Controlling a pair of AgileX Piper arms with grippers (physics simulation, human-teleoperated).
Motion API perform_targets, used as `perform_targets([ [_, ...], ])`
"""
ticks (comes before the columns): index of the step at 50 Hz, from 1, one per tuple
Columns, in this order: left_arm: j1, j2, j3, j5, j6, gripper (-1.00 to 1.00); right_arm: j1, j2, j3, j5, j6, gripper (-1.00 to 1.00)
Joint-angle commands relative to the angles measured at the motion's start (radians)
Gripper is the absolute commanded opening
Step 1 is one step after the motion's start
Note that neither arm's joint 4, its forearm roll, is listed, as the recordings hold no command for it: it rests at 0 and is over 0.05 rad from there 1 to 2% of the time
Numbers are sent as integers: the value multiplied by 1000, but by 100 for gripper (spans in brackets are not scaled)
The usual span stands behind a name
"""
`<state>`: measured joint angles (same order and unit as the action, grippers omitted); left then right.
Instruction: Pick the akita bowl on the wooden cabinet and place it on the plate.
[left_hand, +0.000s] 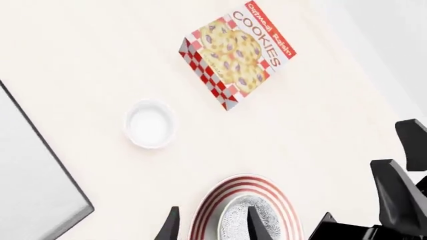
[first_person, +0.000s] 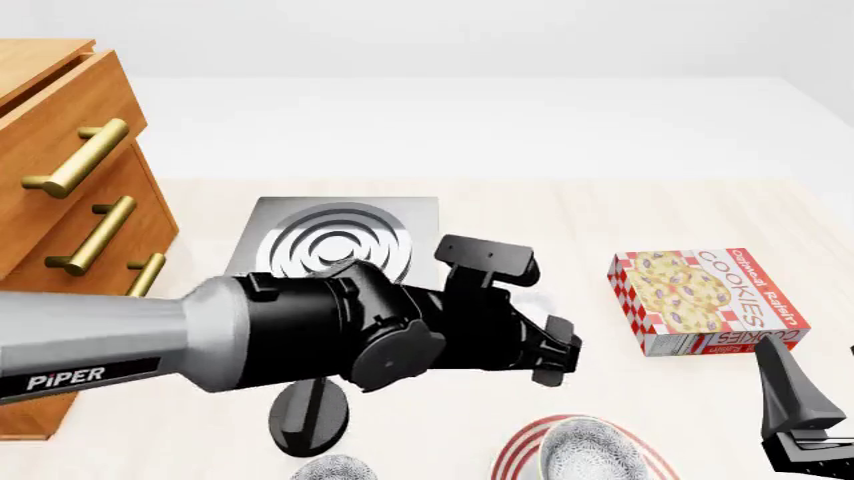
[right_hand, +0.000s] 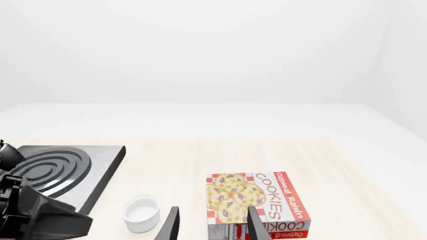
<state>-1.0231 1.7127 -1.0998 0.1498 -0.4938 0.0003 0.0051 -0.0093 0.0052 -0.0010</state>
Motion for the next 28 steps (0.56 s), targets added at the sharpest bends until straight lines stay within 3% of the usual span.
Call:
perform_targets([
  [1,52,-105,28,19,46,100,0,0,0,0,0,100],
  [28,107,-245,80,54,60,100,0,0,0,0,0,100],
])
